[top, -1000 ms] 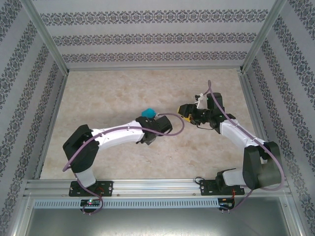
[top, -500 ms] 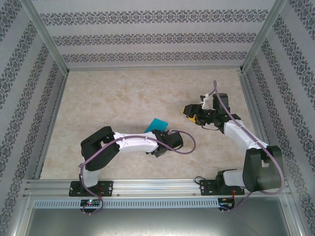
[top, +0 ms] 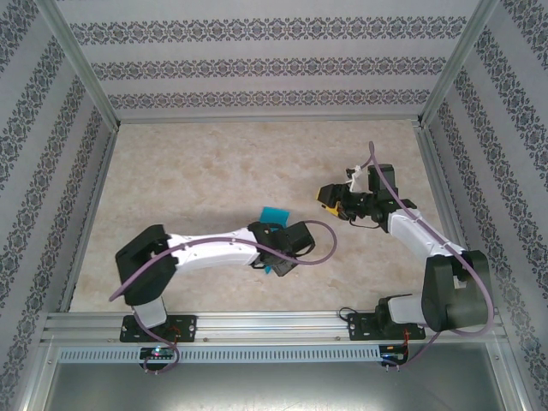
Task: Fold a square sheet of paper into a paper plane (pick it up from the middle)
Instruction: Turn over the paper at the center of the table, then fold the wing for the fifth time at the center of the table.
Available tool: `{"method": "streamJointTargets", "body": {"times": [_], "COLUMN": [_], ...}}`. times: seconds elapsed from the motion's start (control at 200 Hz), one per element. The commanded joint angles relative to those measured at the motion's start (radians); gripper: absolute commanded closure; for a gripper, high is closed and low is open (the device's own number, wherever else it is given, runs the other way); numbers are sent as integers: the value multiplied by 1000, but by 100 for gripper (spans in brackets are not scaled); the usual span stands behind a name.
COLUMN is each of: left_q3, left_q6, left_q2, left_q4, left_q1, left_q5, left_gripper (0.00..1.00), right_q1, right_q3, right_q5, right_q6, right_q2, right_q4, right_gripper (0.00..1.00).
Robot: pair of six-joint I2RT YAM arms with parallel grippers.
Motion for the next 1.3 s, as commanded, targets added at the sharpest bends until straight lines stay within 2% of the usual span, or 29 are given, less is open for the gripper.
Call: {"method": "streamJointTargets", "body": {"times": [0.0, 0.22, 0.385, 0.535, 0.679, 0.924, 1.299], "left_q3": [-43, -200, -323, -389, -427, -442, -470], "left_q6": [-54, -130, -175, -221, -275, -294, -290], "left_q2": [-96, -337, -503, -517, -490, -435, -403], "left_q4": [21, 44, 83, 136, 224, 282, 311], "left_q1": [34, 178, 363, 537, 626, 685, 702], "left_q5": [92, 197, 296, 439, 533, 602, 644], "left_gripper": [42, 42, 34, 34, 33, 33, 33], "right_q1": [41, 183, 312, 422, 495, 555, 562], "right_q3": [-7, -6, 6, 32, 74, 161, 118], "right_q5": [-3, 63, 144, 202, 242, 279, 345], "right_q6": [17, 66, 99, 121, 110, 56, -14], "right_q2": [7, 19, 56, 124, 206, 332, 339], "right_q4": [28, 61, 78, 103, 97, 13, -104], "right_gripper": [48, 58, 67, 74, 79, 84, 87]}}
